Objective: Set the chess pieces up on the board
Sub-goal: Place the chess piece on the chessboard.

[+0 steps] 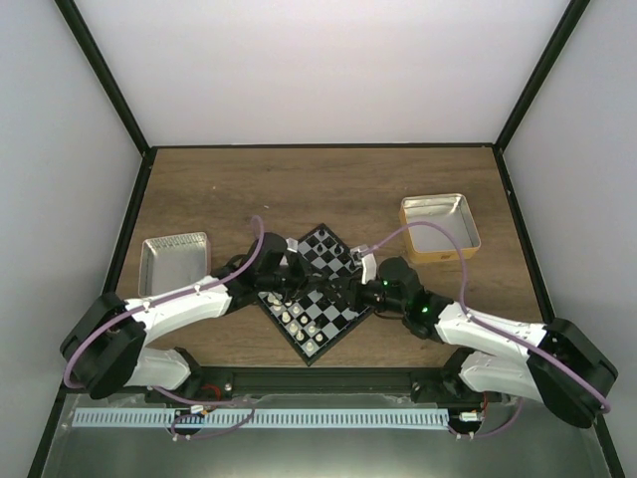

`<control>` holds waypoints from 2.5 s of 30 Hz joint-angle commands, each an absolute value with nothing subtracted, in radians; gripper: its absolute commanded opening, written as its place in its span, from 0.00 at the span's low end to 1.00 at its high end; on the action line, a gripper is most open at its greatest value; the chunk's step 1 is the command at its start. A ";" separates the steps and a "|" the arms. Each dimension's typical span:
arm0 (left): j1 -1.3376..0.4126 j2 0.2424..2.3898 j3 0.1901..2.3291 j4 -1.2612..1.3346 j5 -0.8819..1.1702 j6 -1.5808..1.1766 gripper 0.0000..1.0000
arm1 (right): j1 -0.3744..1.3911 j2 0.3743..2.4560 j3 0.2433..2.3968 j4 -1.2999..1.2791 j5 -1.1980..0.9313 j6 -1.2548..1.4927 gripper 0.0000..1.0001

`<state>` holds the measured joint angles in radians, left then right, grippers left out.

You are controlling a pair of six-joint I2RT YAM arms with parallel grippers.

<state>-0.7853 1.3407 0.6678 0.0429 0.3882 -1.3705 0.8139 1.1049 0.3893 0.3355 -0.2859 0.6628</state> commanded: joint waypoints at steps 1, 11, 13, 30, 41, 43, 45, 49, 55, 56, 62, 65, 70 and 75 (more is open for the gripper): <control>-0.784 1.325 0.655 0.095 0.404 -1.405 0.18 | 0.810 1.101 0.423 0.317 -0.316 0.591 0.48; -0.783 1.349 0.653 0.122 0.428 -1.413 0.18 | 0.810 1.124 0.440 0.299 -0.236 0.564 0.30; -0.782 1.352 0.652 0.122 0.431 -1.412 0.18 | 0.810 1.128 0.448 0.295 -0.213 0.560 0.28; -0.785 1.373 0.654 0.130 0.424 -1.394 0.34 | 0.810 1.123 0.505 0.204 -0.146 0.504 0.01; -0.776 1.297 0.770 -0.168 0.032 -0.998 0.58 | 0.728 1.177 0.728 -0.444 -0.058 0.555 0.01; -0.776 1.271 0.772 -0.170 -0.015 -0.920 0.59 | 0.695 1.202 0.772 -0.545 -0.047 0.552 0.01; -0.776 1.255 0.781 -0.173 -0.026 -0.832 0.59 | 0.667 1.230 0.816 -0.640 -0.036 0.551 0.01; -0.775 1.232 0.789 -0.191 -0.022 -0.717 0.59 | 0.619 1.315 0.891 -0.779 -0.048 0.542 0.01; -0.775 1.168 0.760 -0.210 -0.061 -0.607 0.60 | 0.567 1.419 0.965 -0.895 -0.060 0.519 0.01; -0.774 1.158 0.759 -0.211 -0.067 -0.592 0.60 | 0.565 1.439 0.974 -0.908 -0.061 0.514 0.01; -0.775 1.124 0.753 -0.218 -0.085 -0.527 0.61 | 0.563 1.527 1.029 -0.965 -0.047 0.504 0.01; -0.774 1.115 0.749 -0.223 -0.097 -0.512 0.61 | 0.562 1.551 1.042 -0.975 -0.034 0.505 0.02; -0.772 1.106 0.739 -0.224 -0.099 -0.493 0.62 | 0.563 1.580 1.044 -0.970 -0.075 0.500 0.06; -0.771 1.102 0.734 -0.225 -0.099 -0.488 0.62 | 0.563 1.593 1.045 -0.961 -0.087 0.499 0.09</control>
